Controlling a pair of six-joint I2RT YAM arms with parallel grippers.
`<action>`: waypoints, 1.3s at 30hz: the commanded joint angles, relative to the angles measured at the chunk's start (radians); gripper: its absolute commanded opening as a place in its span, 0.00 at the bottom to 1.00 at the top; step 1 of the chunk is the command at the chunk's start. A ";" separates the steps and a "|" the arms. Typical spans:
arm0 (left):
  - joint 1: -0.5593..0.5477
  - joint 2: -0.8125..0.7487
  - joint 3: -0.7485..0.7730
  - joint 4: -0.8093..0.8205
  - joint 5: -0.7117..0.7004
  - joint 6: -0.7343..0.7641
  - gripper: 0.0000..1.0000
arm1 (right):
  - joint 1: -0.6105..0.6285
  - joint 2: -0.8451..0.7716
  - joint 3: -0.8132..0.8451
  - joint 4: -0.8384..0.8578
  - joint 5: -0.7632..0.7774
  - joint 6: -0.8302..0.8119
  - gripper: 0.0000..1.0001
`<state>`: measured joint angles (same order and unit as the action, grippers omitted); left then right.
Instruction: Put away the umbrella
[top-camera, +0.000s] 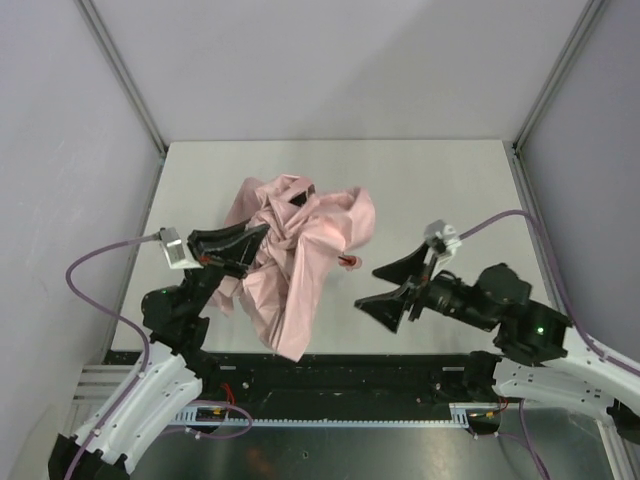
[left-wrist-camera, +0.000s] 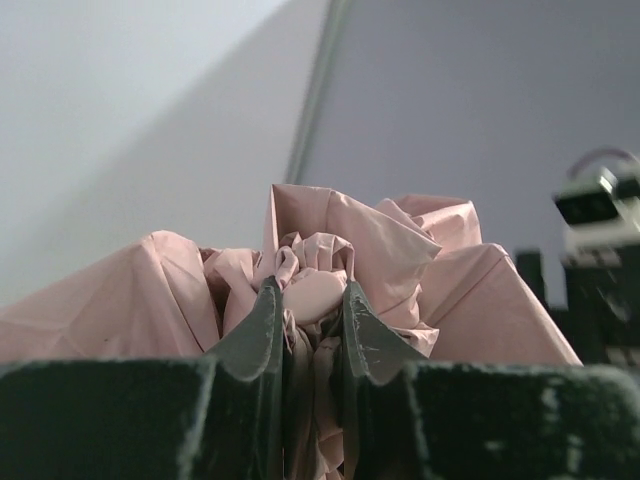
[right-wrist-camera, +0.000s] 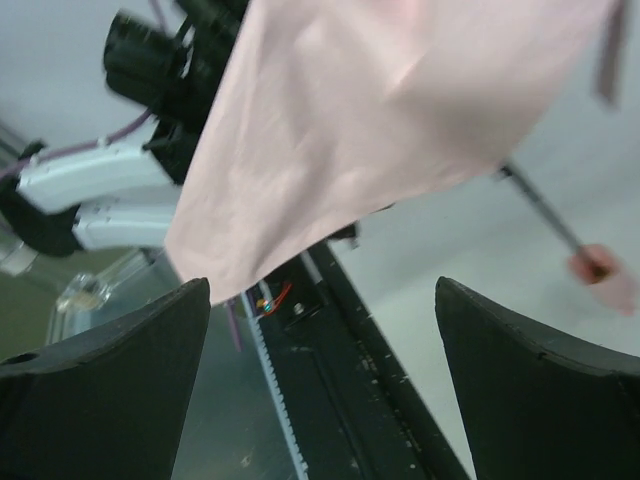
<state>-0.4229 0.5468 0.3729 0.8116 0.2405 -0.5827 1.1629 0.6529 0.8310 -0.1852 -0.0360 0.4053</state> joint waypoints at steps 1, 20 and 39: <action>0.010 -0.065 -0.005 0.133 0.275 0.141 0.00 | -0.126 -0.021 0.113 -0.142 0.017 -0.036 0.98; 0.018 -0.040 0.063 0.123 0.480 0.293 0.00 | -0.638 0.143 0.076 0.198 -0.977 0.364 0.91; 0.017 -0.100 -0.109 0.126 -0.111 0.146 0.00 | -0.400 0.002 0.033 0.870 -0.835 0.491 0.00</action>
<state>-0.4221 0.4599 0.2756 0.8951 0.3813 -0.4362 0.7013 0.6945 0.8635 0.5064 -0.8959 0.9142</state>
